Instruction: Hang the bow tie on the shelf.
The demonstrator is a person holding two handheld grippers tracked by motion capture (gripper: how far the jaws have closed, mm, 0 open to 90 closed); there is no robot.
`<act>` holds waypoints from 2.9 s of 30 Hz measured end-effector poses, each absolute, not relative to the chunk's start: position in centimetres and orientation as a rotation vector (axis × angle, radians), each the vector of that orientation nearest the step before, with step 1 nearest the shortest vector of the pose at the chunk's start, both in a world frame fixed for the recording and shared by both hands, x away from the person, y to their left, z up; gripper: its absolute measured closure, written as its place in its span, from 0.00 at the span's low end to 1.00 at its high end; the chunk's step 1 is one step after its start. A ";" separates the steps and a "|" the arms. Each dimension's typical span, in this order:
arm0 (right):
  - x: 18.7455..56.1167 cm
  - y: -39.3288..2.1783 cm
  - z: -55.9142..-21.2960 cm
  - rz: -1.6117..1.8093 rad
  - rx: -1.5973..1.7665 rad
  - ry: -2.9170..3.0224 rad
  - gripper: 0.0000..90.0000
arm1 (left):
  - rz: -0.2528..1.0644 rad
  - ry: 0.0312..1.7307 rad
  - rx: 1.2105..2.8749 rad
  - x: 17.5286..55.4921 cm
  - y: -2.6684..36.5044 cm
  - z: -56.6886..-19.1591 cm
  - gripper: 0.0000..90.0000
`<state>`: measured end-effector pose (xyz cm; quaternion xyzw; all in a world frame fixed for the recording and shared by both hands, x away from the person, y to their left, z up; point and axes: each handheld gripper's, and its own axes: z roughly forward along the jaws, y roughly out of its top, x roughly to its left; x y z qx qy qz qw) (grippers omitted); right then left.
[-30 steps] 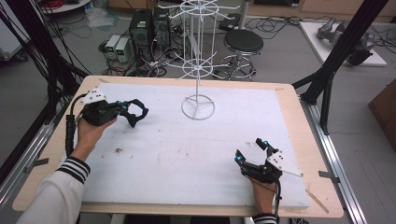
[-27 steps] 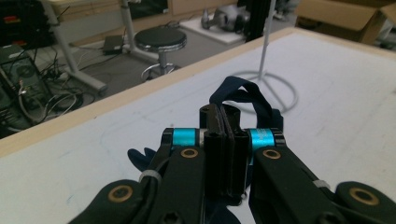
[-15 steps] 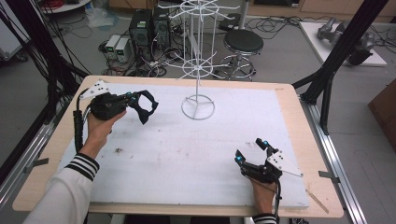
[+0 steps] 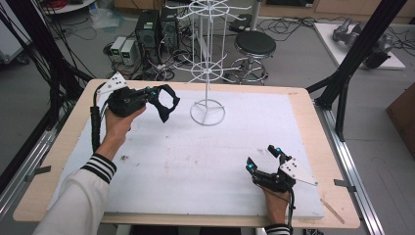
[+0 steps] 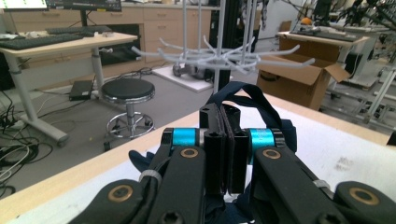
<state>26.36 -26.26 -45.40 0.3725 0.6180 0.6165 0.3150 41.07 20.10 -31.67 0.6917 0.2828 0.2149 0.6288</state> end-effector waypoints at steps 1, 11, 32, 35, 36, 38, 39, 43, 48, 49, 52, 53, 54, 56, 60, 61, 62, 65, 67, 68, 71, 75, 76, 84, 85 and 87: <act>26.4 -26.3 -45.4 1.624 0.980 1.628 0.10 | 0.490 0.644 1.577 41.1 19.9 -31.5 0.98; 26.4 -26.3 -45.4 1.625 0.981 1.631 0.10 | 0.475 0.615 1.554 41.7 18.3 -30.4 0.98; 26.4 -26.3 -45.4 1.628 0.982 1.628 0.10 | 0.474 0.654 1.550 44.2 16.1 -30.3 0.98; 26.4 -26.3 -45.4 1.628 0.982 1.628 0.10 | 0.473 0.661 1.563 44.3 15.8 -30.6 0.98; 26.4 -26.3 -45.4 1.628 0.981 1.629 0.10 | 0.474 0.660 1.567 44.3 15.7 -30.7 0.98; 26.4 -26.3 -45.4 1.628 0.981 1.628 0.10 | 0.477 0.662 1.575 44.3 15.5 -30.8 0.98; 26.4 -26.3 -45.4 1.628 0.980 1.628 0.10 | 0.476 0.664 1.578 44.3 15.4 -30.9 0.98; 26.4 -26.3 -45.4 1.628 0.982 1.627 0.10 | 0.481 0.671 1.591 44.4 15.0 -31.1 0.98; 26.4 -26.3 -45.4 1.626 0.976 1.627 0.10 | 0.497 0.685 1.614 44.6 14.7 -31.6 0.98; 26.4 -26.3 -45.4 1.625 0.976 1.628 0.10 | 0.499 0.692 1.616 44.7 14.6 -31.8 0.98; 26.3 -26.3 -45.4 1.629 0.978 1.627 0.10 | 0.500 0.698 1.619 44.9 14.4 -32.0 0.98; 26.3 -26.3 -45.4 1.629 0.977 1.626 0.10 | 0.497 0.700 1.621 44.9 14.4 -32.1 0.98; 26.3 -26.3 -45.4 1.629 0.977 1.627 0.10 | 0.499 0.703 1.620 44.9 14.3 -32.2 0.98; 26.3 -26.3 -45.4 1.630 0.977 1.627 0.10 | 0.497 0.707 1.621 45.0 14.2 -32.4 0.98; 26.3 -26.3 -45.4 1.630 0.978 1.626 0.10 | 0.492 0.707 1.628 45.0 13.7 -32.7 0.98; 26.3 -26.3 -45.4 1.629 0.976 1.624 0.10 | 0.493 0.702 1.634 45.0 13.6 -32.7 0.98; 26.3 -26.3 -45.4 1.630 0.977 1.625 0.10 | 0.496 0.703 1.639 45.0 13.5 -32.8 0.98; 26.3 -26.3 -45.4 1.630 0.976 1.621 0.10 | 0.493 0.700 1.638 45.1 13.4 -32.9 0.98; 26.3 -26.3 -45.4 1.634 0.982 1.617 0.10 | 0.492 0.699 1.644 45.1 13.3 -32.9 0.98; 26.3 -26.3 -45.4 1.636 0.985 1.620 0.10 | 0.498 0.693 1.652 45.1 13.2 -33.1 0.98; 26.4 -26.4 -45.4 1.636 0.985 1.619 0.10 | 0.489 0.702 1.663 45.4 12.9 -33.5 0.97; 26.3 -26.3 -45.4 1.638 0.986 1.620 0.10 | 0.494 0.749 1.679 45.5 12.3 -34.0 0.74; 26.3 -26.4 -45.4 1.638 0.986 1.620 0.10 | 0.503 0.751 1.676 45.5 12.2 -34.0 0.64; 26.3 -26.3 -45.4 1.637 0.982 1.620 0.10 | 0.504 0.704 1.680 44.3 13.7 -35.2 0.16; 26.3 -26.3 -45.4 1.637 0.981 1.618 0.10 | 0.507 0.700 1.683 43.8 14.3 -35.5 0.16; 26.3 -26.3 -45.4 1.636 0.980 1.619 0.10 | 0.515 0.690 1.669 42.2 15.6 -36.3 0.16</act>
